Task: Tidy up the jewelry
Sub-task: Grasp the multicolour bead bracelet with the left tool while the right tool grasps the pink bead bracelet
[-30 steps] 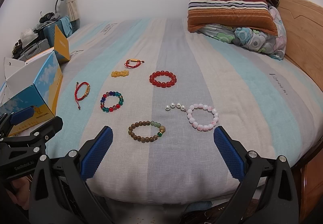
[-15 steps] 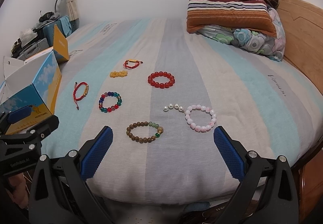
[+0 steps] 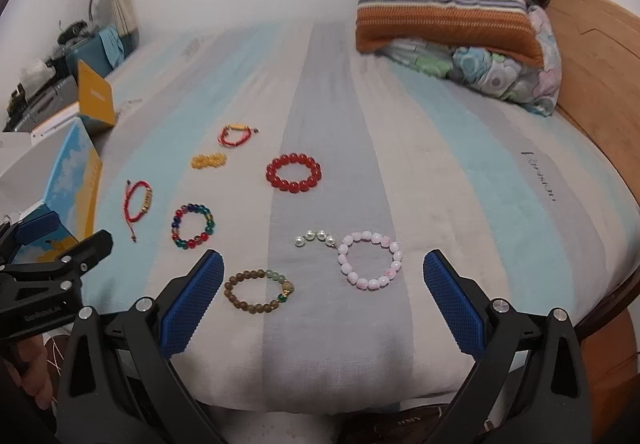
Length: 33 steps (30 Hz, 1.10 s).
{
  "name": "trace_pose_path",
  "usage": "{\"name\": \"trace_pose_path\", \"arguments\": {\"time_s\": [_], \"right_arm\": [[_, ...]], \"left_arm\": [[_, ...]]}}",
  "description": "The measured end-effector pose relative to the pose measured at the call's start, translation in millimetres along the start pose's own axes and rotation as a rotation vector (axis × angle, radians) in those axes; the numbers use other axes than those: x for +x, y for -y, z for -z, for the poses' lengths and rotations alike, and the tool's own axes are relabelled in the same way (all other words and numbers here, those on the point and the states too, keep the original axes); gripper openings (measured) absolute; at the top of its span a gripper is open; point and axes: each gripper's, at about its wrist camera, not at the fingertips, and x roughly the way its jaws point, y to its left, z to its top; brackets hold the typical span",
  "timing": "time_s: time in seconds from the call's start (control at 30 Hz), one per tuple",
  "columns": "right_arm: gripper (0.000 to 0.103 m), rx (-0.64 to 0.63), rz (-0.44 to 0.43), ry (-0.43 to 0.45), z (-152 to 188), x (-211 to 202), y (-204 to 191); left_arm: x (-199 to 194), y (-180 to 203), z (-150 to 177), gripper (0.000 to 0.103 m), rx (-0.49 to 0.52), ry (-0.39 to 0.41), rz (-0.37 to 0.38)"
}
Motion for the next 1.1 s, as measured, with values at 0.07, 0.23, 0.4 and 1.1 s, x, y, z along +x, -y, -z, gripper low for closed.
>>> {"name": "trace_pose_path", "arguments": {"time_s": [0.07, 0.23, 0.4, 1.1], "right_arm": [[0.096, 0.006, 0.024, -0.032, -8.0, 8.8, 2.7], [0.096, 0.027, 0.025, -0.133, -19.8, 45.1, 14.8], [0.096, 0.086, 0.016, -0.218, -16.0, 87.2, 34.0], [0.072, 0.157, -0.025, -0.357, -4.1, 154.1, 63.9]], "left_arm": [[10.1, 3.2, -8.1, 0.097, -0.004, -0.028, 0.045], [53.4, 9.0, -24.2, 0.097, -0.047, -0.146, 0.084], [92.4, 18.8, -29.7, 0.097, -0.018, -0.194, 0.037], [163.0, 22.7, -30.2, 0.097, -0.012, -0.267, 0.024]]}}
